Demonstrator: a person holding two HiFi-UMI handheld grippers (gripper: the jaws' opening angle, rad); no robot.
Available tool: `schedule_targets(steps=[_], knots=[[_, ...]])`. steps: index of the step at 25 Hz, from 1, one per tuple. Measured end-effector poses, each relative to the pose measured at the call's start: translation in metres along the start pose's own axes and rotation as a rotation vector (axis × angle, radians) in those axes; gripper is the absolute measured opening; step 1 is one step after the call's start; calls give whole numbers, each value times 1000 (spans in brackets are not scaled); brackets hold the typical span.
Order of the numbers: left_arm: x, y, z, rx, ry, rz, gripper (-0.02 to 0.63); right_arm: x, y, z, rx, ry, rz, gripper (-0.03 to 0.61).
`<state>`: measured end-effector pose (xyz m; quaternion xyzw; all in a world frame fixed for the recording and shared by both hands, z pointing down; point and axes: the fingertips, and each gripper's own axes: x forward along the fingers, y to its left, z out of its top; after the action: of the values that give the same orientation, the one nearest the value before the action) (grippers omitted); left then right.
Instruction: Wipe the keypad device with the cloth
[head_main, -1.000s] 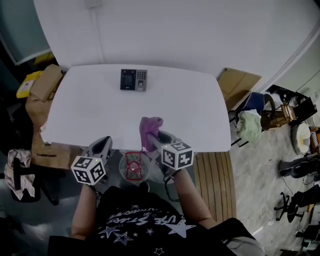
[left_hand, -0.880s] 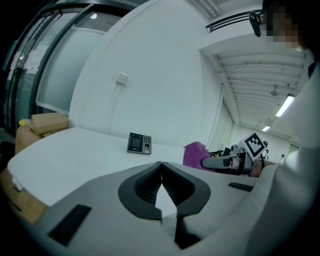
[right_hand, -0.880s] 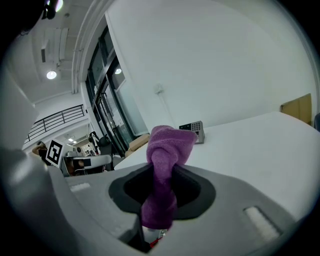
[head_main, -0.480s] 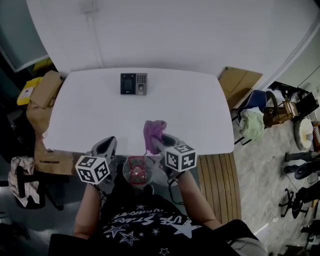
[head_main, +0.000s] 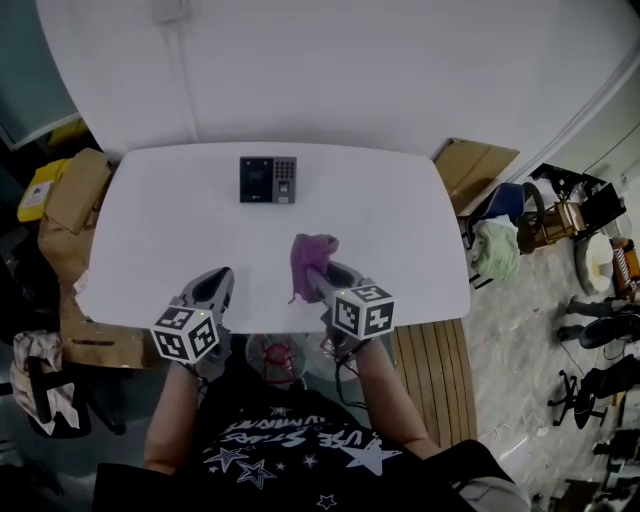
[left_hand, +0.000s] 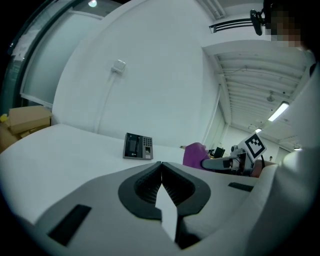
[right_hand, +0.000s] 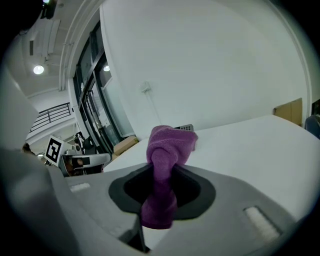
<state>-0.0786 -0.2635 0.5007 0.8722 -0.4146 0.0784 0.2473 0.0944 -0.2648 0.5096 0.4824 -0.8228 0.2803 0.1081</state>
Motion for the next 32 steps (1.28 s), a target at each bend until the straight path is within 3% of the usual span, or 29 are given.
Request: schedule_targets(steps=[17,32], knots=[[68,118,70,3,23,-55,8,144,-6,79,-20,8,-44,100],[103,186,83,-33,51,-46,8,256,-2,99,-68,77,-1,100]])
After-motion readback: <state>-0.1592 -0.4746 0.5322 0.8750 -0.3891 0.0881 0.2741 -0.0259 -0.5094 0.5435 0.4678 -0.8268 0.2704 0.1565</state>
